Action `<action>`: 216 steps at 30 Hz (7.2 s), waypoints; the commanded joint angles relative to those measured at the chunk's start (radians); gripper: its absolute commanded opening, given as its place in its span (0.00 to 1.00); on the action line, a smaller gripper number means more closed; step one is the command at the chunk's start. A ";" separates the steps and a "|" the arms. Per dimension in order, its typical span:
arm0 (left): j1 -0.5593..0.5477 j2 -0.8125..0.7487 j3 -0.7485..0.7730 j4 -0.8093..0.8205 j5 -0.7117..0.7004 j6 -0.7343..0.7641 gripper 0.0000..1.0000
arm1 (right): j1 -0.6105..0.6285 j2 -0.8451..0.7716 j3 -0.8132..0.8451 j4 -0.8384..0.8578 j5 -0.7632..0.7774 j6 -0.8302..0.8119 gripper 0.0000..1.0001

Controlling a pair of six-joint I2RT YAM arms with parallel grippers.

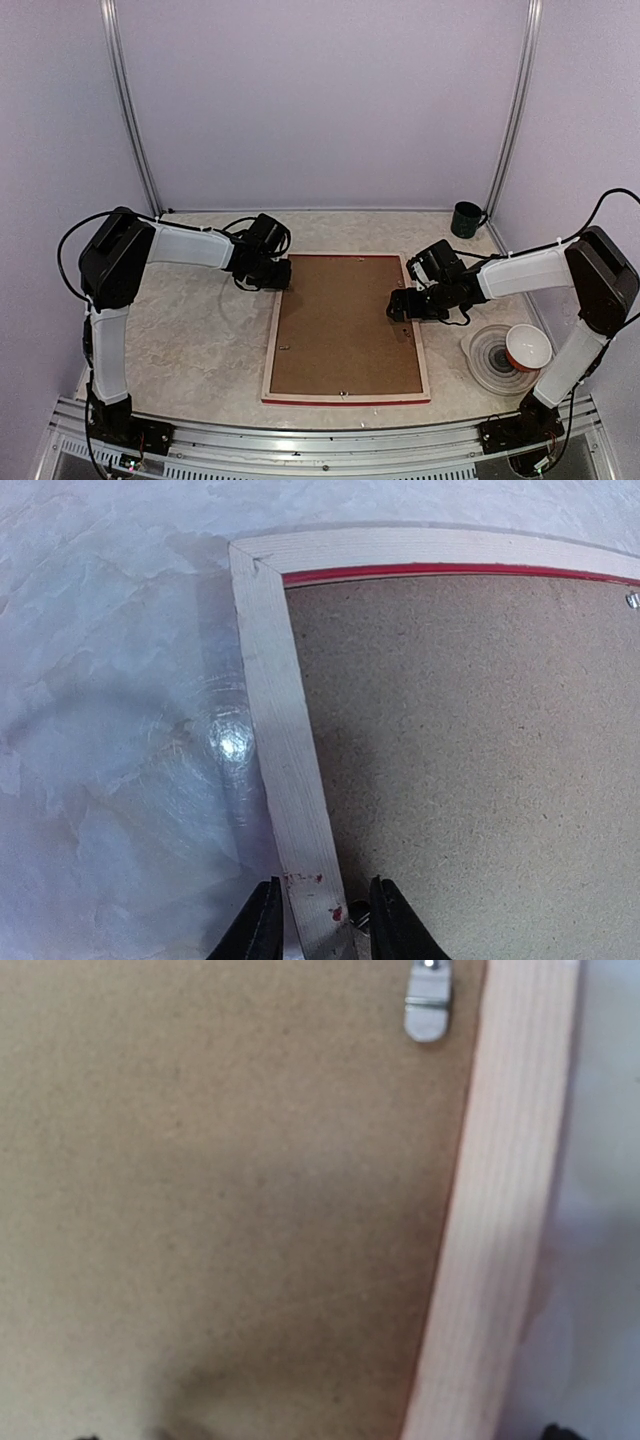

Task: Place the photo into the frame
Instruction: Press the fastener onto the backboard.

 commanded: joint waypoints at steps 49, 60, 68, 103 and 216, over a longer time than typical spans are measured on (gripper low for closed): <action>-0.042 -0.194 -0.130 0.065 -0.037 -0.026 0.75 | -0.049 -0.070 0.051 -0.139 0.069 -0.080 0.99; -0.199 -0.374 -0.336 -0.013 -0.075 -0.017 0.99 | -0.068 -0.091 0.073 -0.158 0.051 -0.101 0.99; -0.259 -0.563 -0.566 -0.017 -0.027 -0.068 0.99 | -0.074 -0.077 0.084 -0.149 0.048 -0.117 0.99; -0.260 -0.455 -0.555 0.057 0.031 -0.008 0.77 | -0.080 -0.052 0.070 -0.130 0.042 -0.109 0.99; -0.259 -0.377 -0.514 -0.016 -0.075 -0.087 0.43 | -0.081 -0.066 0.054 -0.129 0.044 -0.114 0.99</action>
